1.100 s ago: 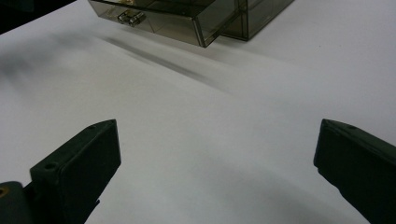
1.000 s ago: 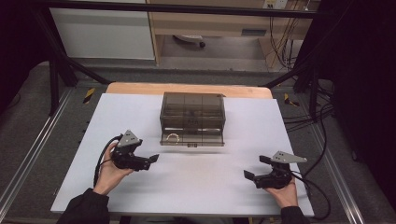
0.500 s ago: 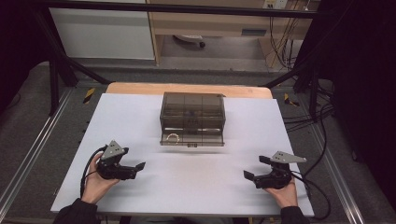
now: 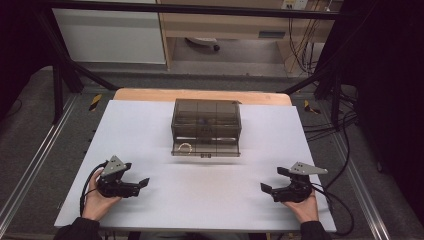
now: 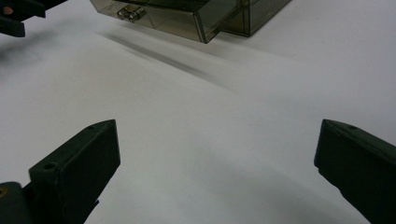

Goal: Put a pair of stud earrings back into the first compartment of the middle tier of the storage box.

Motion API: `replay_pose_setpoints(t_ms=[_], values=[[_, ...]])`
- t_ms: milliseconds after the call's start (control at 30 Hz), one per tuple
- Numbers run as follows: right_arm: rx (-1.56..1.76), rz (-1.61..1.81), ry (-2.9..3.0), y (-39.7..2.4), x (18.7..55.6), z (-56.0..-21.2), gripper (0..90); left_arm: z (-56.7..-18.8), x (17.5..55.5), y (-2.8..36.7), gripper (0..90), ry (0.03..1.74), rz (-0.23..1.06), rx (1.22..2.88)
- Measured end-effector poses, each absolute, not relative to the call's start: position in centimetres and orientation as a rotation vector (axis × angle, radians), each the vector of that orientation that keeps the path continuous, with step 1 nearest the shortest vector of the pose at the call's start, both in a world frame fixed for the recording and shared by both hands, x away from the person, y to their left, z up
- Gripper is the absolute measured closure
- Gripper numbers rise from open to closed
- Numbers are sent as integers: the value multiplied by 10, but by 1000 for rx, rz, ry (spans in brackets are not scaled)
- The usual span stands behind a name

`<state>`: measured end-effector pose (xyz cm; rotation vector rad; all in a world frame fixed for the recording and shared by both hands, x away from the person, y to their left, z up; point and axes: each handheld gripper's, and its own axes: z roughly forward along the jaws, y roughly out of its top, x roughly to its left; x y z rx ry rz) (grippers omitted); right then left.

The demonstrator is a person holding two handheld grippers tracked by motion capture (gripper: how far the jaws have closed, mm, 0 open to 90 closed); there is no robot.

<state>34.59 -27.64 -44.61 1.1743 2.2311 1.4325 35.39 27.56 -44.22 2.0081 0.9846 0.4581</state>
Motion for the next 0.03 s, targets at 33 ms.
replay_pose_setpoints(t_ms=[33], values=[[1174, 1432, 2231, -276, 346, -446, 9, -442, 354, 276, 88, 985, 458, 2008]])
